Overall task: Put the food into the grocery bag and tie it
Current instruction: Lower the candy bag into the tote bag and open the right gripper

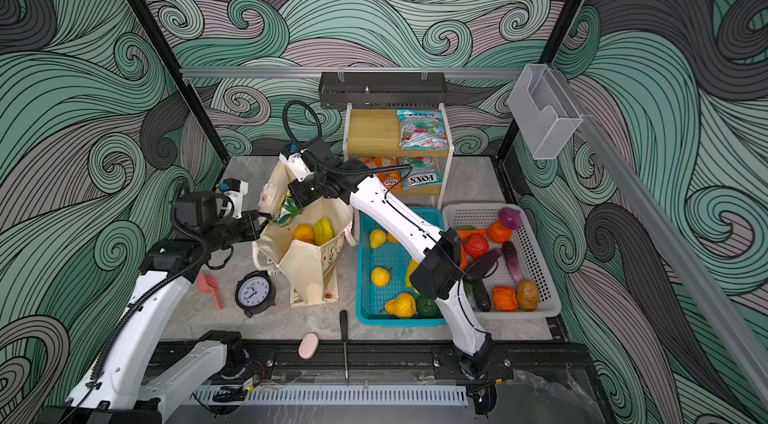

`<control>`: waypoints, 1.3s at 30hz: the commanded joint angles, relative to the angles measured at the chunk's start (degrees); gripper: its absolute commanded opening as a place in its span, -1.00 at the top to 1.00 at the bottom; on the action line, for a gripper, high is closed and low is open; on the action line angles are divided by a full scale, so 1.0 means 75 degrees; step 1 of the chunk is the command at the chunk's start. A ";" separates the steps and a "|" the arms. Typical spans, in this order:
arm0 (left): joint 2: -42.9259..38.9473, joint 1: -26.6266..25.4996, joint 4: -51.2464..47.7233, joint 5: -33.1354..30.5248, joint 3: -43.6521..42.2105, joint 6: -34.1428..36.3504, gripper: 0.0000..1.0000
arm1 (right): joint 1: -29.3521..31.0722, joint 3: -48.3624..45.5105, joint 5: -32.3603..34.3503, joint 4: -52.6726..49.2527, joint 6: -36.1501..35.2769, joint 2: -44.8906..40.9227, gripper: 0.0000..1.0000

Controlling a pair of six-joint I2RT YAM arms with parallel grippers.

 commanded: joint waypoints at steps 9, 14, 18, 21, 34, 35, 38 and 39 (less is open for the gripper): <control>-0.0092 0.0022 0.0076 0.0057 0.0050 0.0124 1.00 | 0.0321 -0.0344 0.1617 0.0842 -0.0636 0.0436 1.00; -0.0068 0.0022 0.0065 0.0059 0.0050 0.0128 1.00 | 0.0301 -0.1359 0.2335 0.1455 -0.0815 0.0177 1.00; -0.0093 0.0022 0.0072 0.0060 0.0050 0.0131 1.00 | 0.0309 -0.1918 0.2795 0.1673 -0.0926 0.0077 1.00; -0.0107 0.0022 0.0065 0.0051 0.0056 0.0115 1.00 | 0.0309 -0.2241 0.3192 0.1809 -0.1047 0.0025 1.00; -0.0116 0.0022 0.0053 0.0028 0.0061 0.0118 1.00 | 0.0309 -0.2991 0.4300 0.2119 -0.1208 -0.0020 0.91; -0.0111 0.0022 0.0053 0.0028 0.0061 0.0118 1.00 | 0.0309 -0.2965 0.4285 0.2120 -0.1241 -0.0009 0.78; -0.0109 0.0022 0.0053 0.0040 0.0064 0.0116 1.00 | 0.0309 -0.2822 0.4237 0.1929 -0.1245 0.0039 0.31; -0.0105 0.0022 0.0051 0.0037 0.0062 0.0119 1.00 | 0.0302 -0.2809 0.4168 0.1906 -0.1233 0.0012 0.22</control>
